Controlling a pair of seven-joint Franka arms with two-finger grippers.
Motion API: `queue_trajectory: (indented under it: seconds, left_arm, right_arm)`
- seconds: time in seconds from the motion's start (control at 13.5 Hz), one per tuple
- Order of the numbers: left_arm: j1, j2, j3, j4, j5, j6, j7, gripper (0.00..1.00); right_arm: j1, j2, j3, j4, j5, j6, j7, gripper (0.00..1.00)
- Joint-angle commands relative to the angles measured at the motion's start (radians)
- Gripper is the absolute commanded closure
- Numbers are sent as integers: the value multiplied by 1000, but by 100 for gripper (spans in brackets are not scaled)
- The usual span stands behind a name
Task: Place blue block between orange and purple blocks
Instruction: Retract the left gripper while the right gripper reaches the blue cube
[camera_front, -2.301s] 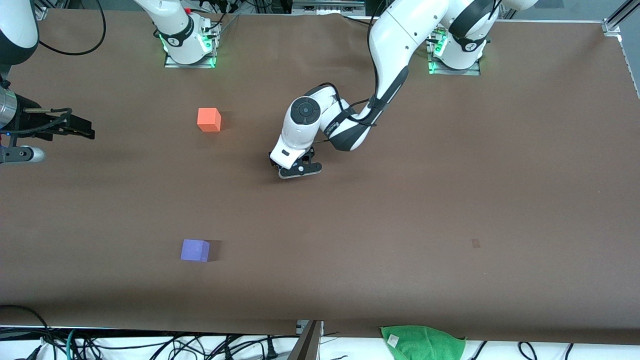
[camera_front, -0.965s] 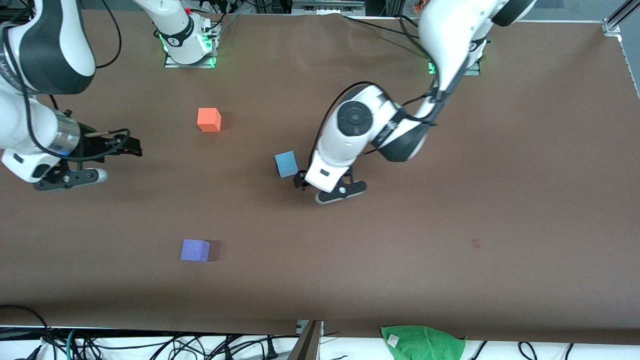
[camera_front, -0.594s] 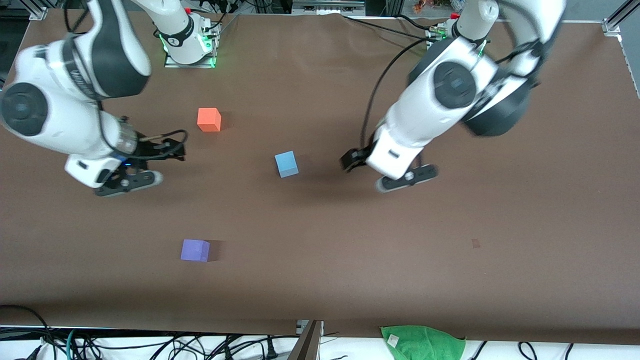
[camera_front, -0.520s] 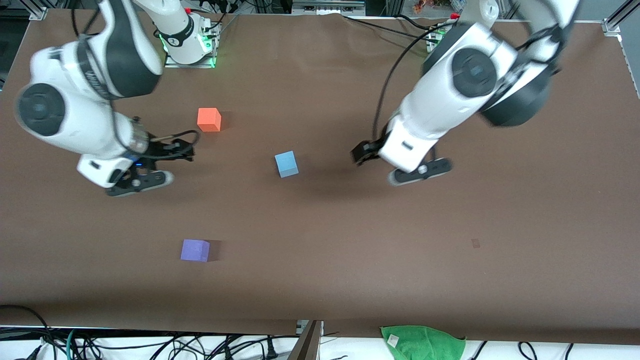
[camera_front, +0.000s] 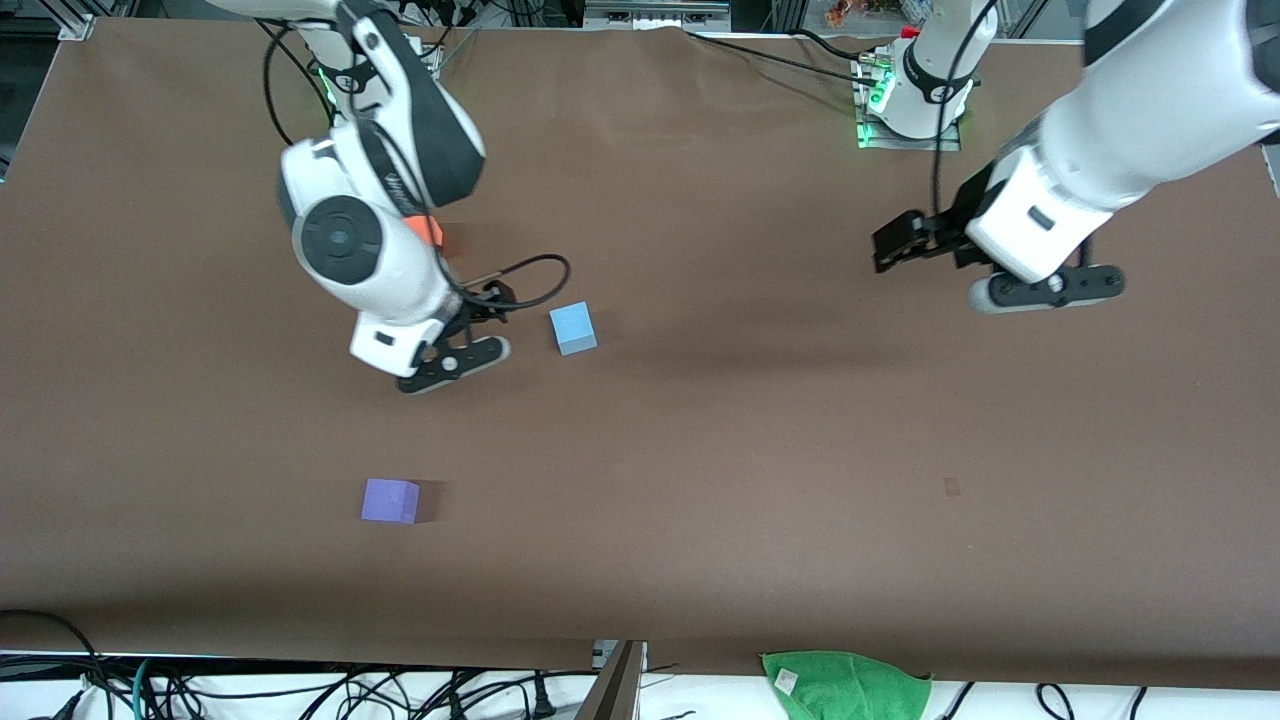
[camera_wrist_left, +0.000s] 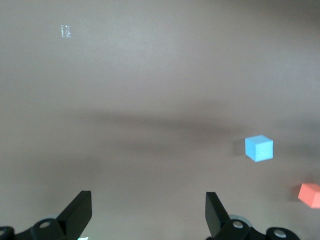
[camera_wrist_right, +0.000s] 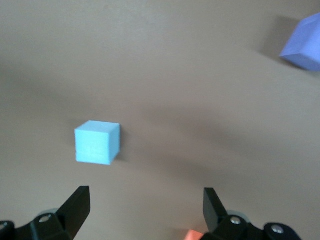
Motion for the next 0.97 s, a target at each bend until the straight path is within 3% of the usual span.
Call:
queue_trajectory:
  seconds: [0.0, 0.07, 0.3, 0.37, 0.67, 0.89]
  left_arm:
    - [9, -110, 66, -47, -30, -72, 76, 0]
    - [-37, -148, 139, -61, -29, -103, 79, 0]
    - [-253, -245, 455, -141, -20, -142, 159, 0]
    - [-266, -252, 503, -164, -15, -136, 209, 0]
    - [-266, -263, 564, -329, 8, 59, 331, 0]
    - [-263, -256, 568, -337, 8, 108, 332, 0]
  right_arm:
    - [82, -6, -9, -69, -11, 102, 158, 0]
    - [99, -6, -9, -94, -11, 136, 172, 0]
    - [134, -18, -9, -239, -13, 321, 239, 0]
    - [151, -18, -9, -286, -13, 390, 261, 0]
    - [189, -16, -9, -431, -13, 623, 272, 0]
    - [194, -10, -10, -472, -13, 687, 270, 0]
